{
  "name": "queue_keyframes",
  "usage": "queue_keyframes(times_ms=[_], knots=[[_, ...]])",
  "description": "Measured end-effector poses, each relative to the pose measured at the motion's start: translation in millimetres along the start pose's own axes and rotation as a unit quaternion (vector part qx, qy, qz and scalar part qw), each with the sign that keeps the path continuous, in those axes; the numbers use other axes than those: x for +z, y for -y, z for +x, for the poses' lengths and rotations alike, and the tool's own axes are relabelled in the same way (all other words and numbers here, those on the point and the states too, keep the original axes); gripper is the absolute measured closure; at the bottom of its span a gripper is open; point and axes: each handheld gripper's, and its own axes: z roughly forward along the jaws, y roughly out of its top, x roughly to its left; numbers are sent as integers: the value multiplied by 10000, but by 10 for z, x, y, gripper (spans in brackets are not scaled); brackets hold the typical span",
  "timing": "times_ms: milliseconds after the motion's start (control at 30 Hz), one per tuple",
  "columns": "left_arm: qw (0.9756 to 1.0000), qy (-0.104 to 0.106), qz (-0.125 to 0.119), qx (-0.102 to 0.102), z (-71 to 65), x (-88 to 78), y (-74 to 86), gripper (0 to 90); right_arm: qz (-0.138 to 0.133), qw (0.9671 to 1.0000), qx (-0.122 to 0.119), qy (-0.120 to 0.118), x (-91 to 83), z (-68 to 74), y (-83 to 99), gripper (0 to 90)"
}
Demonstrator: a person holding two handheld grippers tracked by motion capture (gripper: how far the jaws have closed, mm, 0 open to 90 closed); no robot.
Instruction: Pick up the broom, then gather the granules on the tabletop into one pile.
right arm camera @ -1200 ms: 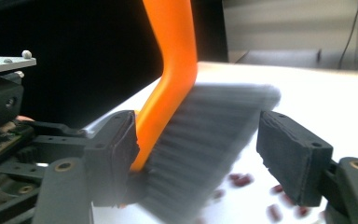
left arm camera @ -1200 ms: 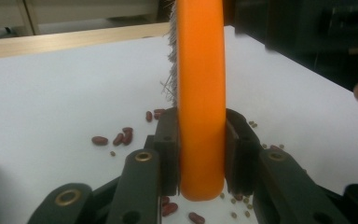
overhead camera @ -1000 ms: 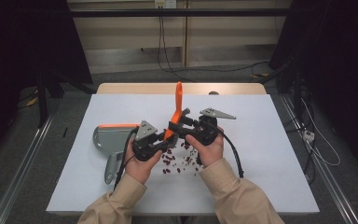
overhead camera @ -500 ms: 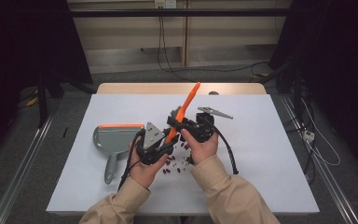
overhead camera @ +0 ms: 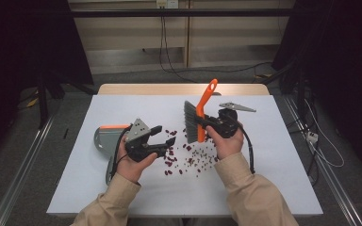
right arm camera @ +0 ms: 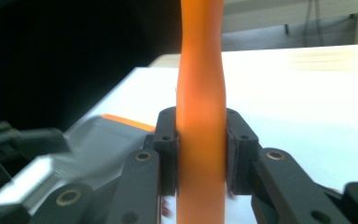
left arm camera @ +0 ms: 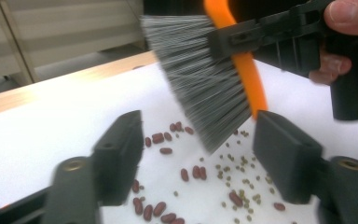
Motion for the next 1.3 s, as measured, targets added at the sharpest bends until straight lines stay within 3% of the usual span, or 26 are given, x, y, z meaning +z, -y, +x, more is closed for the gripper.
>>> queue_keyframes(times_ms=[200,300,400,667,800,1100,1200,1300], knots=[[9999,100,16,-80,94,-42,29,191,217,9992,-274,182,-145,-214,-38,710],[9999,110,48,-119,139,-66,45,131,407,9971,-564,323,-216,-272,-59,710],[9998,132,13,-177,186,-114,56,108,590,9954,-652,368,-305,-328,-76,710],[9999,68,-52,-131,308,-248,93,61,802,9940,-564,483,-516,-478,-130,710],[9998,11,-91,-149,359,-301,119,54,1000,9904,-662,685,-562,-561,-125,710],[9999,2,-55,-90,412,-359,175,51,1382,9841,-664,897,-627,-754,-132,710],[9999,-5,-53,-94,419,-372,185,52,1566,9797,-755,1002,-608,-808,-151,709],[9999,-41,-78,-118,426,-387,190,51,1648,9781,-750,1022,-557,-862,-141,709]])
